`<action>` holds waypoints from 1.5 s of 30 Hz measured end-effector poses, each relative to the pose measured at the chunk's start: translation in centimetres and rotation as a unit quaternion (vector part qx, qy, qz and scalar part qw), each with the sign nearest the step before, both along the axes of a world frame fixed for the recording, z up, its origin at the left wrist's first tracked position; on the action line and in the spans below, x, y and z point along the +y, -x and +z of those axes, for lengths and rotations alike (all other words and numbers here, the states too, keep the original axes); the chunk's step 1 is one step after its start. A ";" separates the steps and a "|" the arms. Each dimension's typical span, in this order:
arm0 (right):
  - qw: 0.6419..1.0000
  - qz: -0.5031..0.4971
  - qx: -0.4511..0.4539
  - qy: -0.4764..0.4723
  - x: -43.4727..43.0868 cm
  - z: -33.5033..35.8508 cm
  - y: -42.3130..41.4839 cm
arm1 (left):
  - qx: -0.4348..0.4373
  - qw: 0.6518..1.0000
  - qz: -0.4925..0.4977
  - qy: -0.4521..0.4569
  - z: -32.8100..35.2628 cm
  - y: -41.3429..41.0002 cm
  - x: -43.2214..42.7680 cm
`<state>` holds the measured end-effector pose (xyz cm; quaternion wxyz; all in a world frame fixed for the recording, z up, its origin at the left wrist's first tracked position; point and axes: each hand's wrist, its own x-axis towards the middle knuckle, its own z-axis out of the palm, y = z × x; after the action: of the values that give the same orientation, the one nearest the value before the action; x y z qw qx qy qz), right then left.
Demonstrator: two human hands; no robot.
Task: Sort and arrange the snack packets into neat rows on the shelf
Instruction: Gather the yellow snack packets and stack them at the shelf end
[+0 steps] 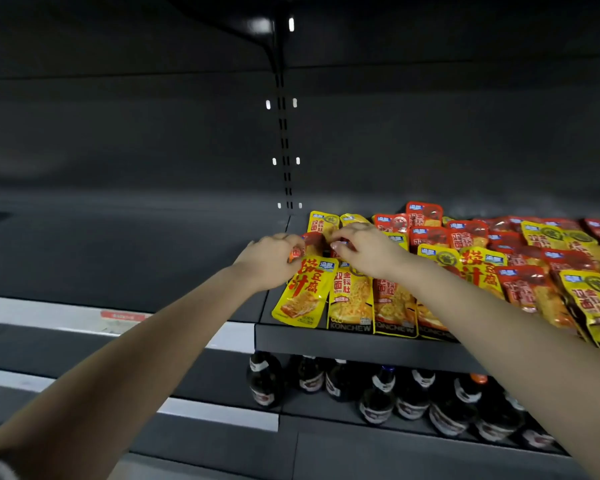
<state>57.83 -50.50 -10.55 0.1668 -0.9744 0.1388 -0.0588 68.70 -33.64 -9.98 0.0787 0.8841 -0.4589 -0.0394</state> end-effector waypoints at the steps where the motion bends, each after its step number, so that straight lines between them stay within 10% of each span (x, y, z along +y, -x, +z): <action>1: 1.000 -0.003 0.002 -0.003 0.0 -0.2 0.2 | -0.001 1.000 -0.005 0.001 -0.3 0.2 -0.2; 23: 0.997 0.009 -0.024 0.074 4.4 -2.0 1.4 | 0.043 0.990 -0.009 0.133 -4.2 2.1 2.3; 45: 0.986 0.036 -0.134 -0.088 4.9 -1.8 1.3 | 0.211 0.929 0.043 0.299 -3.8 1.5 2.4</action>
<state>56.58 -45.56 -12.33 0.2709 -0.9437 0.0849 -0.1700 67.15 -31.25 -13.75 0.4365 0.8095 -0.3837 -0.0827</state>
